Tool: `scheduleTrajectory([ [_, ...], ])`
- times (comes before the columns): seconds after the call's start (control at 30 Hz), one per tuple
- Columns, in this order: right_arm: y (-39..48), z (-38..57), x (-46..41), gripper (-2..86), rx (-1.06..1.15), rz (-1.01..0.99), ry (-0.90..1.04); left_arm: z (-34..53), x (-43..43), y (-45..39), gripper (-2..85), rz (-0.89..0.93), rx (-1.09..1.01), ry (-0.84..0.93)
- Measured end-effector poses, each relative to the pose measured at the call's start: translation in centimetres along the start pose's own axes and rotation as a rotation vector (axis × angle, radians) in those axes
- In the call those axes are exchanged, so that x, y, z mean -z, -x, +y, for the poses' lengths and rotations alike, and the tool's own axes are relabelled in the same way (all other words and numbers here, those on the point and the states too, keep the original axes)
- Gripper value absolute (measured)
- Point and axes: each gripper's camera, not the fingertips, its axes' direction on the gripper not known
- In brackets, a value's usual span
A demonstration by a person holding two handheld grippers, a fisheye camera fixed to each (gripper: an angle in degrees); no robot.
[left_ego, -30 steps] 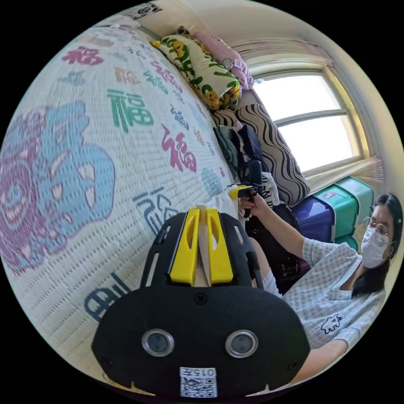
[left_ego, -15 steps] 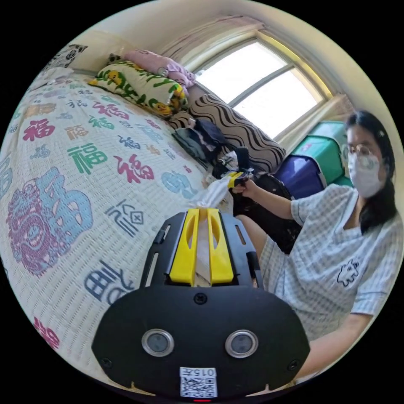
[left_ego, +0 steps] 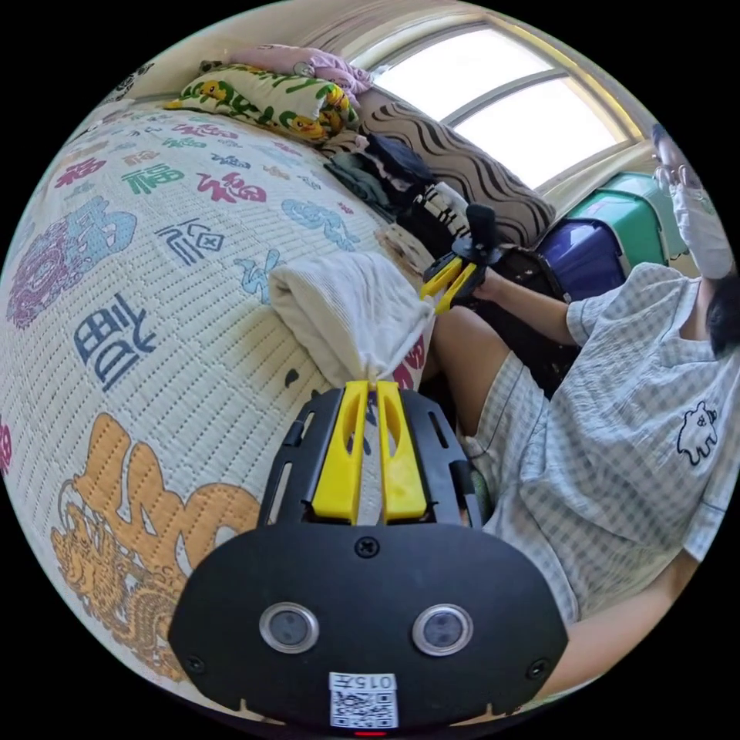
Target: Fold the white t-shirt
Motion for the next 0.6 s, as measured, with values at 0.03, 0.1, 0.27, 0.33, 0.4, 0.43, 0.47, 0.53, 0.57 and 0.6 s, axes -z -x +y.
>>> scheduleTrajectory([
  [0.03,0.7,-0.2,0.0,8.5,0.007,0.012,0.039,0.1,-0.4,-0.4,1.6,-0.012,-0.008,0.049],
  [0.1,1.6,-0.3,0.4,9.0,0.001,0.036,0.064,0.2,-0.3,-0.8,2.4,-0.012,-0.009,0.093],
  [0.27,3.6,-1.5,3.4,7.2,-0.020,0.042,-0.116,-2.5,1.6,-2.6,4.3,-0.081,-0.048,-0.090],
  [0.33,3.5,-3.5,2.7,5.8,-0.024,0.037,-0.150,-4.1,0.0,-2.1,4.7,-0.084,-0.050,-0.101],
  [0.4,2.9,-4.8,1.3,3.2,-0.050,0.023,-0.128,-5.0,-2.3,-0.9,4.8,-0.079,-0.036,-0.064],
  [0.43,2.4,-5.4,0.1,1.7,-0.070,0.011,-0.091,-5.0,-4.2,0.1,4.4,-0.086,-0.019,-0.012],
  [0.47,2.3,-5.6,-0.6,1.1,-0.077,0.007,-0.062,-4.4,-5.9,1.1,3.8,-0.102,-0.005,0.052],
  [0.53,2.2,-5.7,-2.8,0.0,-0.093,0.039,0.045,-2.8,-7.1,2.0,1.7,-0.098,0.000,0.074],
  [0.57,2.3,-5.6,-3.1,0.0,-0.093,0.039,0.054,-1.6,-7.2,2.6,1.1,-0.099,0.012,0.061],
  [0.6,2.3,-5.3,-3.3,-0.2,-0.105,0.027,0.051,-1.1,-7.2,2.9,0.8,-0.099,0.020,0.059],
])
